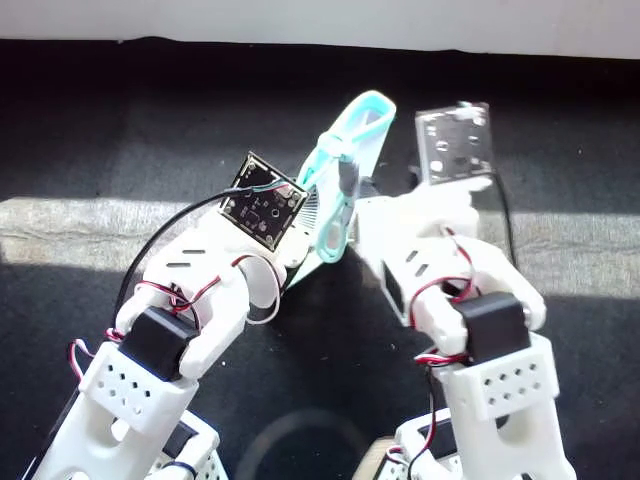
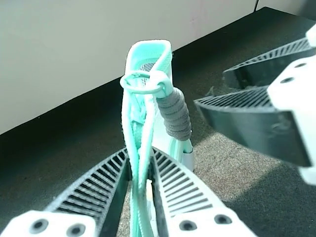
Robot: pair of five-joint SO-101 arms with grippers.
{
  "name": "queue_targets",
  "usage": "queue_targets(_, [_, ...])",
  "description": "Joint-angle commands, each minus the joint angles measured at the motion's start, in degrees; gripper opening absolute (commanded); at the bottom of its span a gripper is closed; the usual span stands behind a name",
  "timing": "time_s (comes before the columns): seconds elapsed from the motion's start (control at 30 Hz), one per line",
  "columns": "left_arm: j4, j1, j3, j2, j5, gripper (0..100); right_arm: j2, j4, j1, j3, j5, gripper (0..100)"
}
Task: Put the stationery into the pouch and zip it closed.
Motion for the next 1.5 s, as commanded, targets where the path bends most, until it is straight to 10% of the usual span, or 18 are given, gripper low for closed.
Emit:
queue_targets(0.0, [0.3,-0.4,-2.7,0.2,0.2,1,1.5,-2.3,-4.4,-0.3,-0.6,18.7])
queue_targets(0.9, [5.1,-0.4,-2.9,0.0,0.0,1,10.9,-10.0,0.1,-1.4,0.4,18.5])
queue_targets(1.47, [6.7,-0.8,-2.7,0.3,-12.2,1,5.3,-9.1,-1.9,-1.6,24.3,18.3])
